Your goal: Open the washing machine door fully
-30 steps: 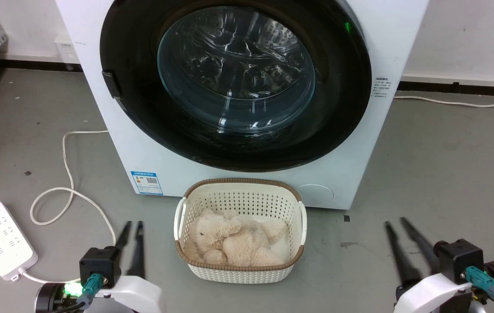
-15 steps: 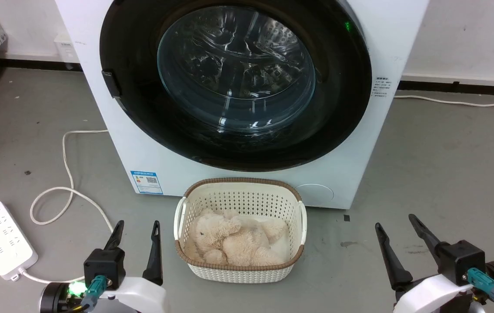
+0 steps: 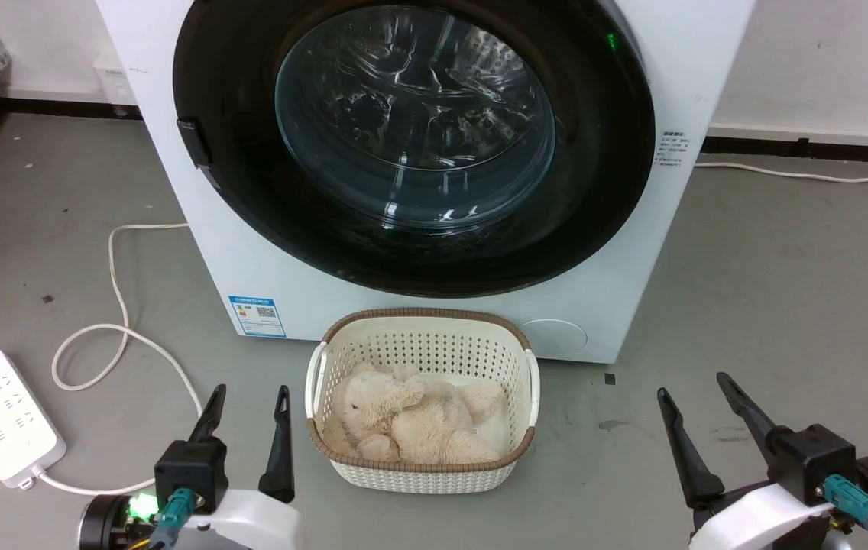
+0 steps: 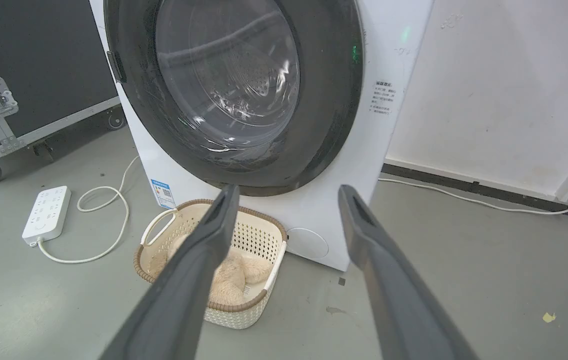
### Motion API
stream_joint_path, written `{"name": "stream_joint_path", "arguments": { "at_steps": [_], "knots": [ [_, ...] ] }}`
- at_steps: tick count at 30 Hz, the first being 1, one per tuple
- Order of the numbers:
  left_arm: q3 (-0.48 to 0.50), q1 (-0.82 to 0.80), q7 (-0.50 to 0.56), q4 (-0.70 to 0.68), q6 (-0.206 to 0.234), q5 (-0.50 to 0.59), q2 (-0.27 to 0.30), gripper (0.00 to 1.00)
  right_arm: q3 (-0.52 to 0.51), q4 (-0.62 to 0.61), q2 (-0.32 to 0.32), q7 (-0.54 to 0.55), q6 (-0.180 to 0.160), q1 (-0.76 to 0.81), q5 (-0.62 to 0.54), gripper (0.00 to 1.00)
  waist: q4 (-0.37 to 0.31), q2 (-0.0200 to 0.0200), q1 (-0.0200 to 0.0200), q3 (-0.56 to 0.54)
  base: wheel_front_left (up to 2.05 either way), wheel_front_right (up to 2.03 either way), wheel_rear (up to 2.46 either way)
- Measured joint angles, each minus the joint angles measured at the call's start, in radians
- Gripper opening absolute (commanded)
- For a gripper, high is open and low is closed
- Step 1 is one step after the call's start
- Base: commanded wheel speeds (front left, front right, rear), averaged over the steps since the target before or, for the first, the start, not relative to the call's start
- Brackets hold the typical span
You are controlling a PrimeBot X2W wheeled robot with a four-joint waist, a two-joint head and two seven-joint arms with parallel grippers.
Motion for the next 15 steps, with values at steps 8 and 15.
{"name": "stream_joint_path", "arguments": {
  "at_steps": [8, 15],
  "knots": [
    [-0.015, 0.0, -0.013, -0.003, 0.008, 0.0, 0.0, 1.0, 0.004, -0.005, -0.012, -0.017, 0.0, -0.002, 0.027, 1.0, 0.005, 0.0, 0.0, 0.017, 0.0, 0.0, 0.0],
    [-0.024, 0.0, -0.031, -0.011, 0.012, 0.0, 0.0, 1.0, 0.002, -0.01, -0.043, -0.021, 0.0, -0.035, 0.079, 0.99, 0.012, 0.0, 0.0, 0.045, 0.0, 0.0, 0.0]
  ]
}}
